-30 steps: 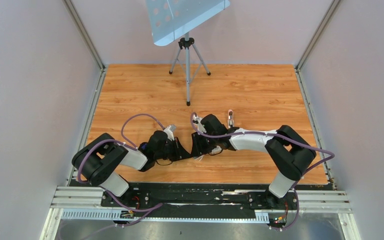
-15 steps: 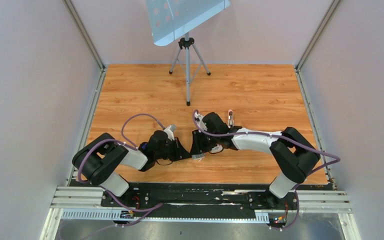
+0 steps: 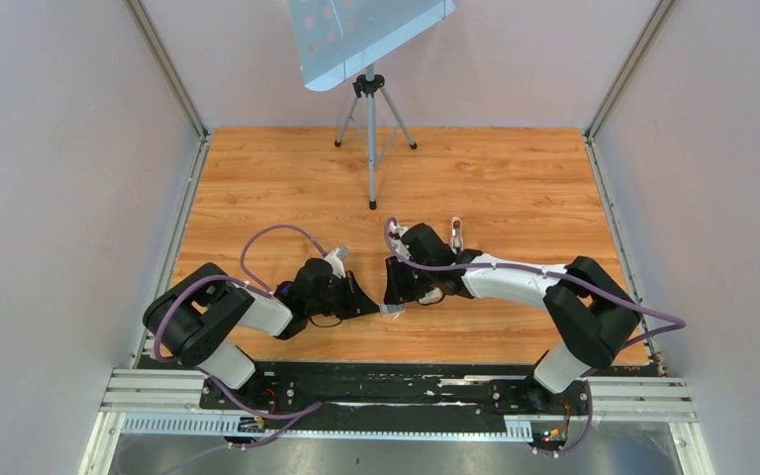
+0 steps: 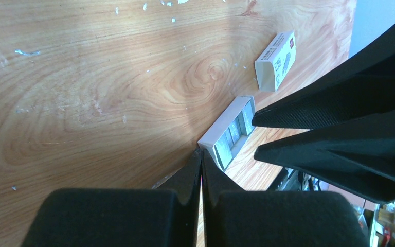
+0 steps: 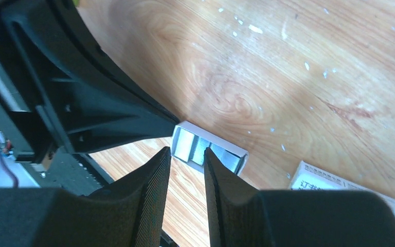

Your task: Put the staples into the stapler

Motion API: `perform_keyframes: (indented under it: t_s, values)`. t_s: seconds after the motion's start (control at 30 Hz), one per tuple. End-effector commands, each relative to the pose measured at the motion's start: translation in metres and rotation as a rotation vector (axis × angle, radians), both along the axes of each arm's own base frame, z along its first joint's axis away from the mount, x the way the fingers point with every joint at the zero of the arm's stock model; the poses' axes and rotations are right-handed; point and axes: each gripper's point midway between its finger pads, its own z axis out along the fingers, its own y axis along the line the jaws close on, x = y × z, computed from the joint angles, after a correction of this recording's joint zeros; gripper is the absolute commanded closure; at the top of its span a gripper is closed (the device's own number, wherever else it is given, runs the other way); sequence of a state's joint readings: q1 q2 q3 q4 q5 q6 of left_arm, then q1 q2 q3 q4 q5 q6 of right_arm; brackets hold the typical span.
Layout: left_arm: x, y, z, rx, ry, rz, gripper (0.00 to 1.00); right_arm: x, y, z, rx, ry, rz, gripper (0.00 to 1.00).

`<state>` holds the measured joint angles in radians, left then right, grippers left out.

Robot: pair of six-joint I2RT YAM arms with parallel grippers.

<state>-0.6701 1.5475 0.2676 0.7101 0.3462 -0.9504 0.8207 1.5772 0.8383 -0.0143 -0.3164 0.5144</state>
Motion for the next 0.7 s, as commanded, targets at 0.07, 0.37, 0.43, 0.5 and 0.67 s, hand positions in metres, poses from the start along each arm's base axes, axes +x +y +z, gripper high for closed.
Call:
perform_keyframes:
  t_s: [0.07,0.37,0.43,0.5,0.67]
  values:
    - [0.002,-0.002,0.0,0.009,-0.028,-0.003,1.0,-0.003,-0.009,-0.004,-0.134,-0.034,-0.034,0.66]
    - [0.001,-0.002,0.001,0.007,-0.033,-0.005,1.0,-0.005,0.002,-0.007,-0.151,-0.035,-0.017,0.67]
    - [0.001,-0.003,0.001,0.006,-0.034,-0.008,1.0,-0.005,0.004,-0.007,-0.155,-0.033,-0.019,0.67]
    - [0.001,-0.003,0.001,0.005,-0.033,-0.008,1.0,-0.007,0.008,-0.007,-0.163,-0.033,-0.018,0.67]
    - [0.0,-0.004,0.0,0.003,-0.032,-0.011,1.0,-0.011,0.008,-0.011,-0.221,-0.039,-0.018,0.66]
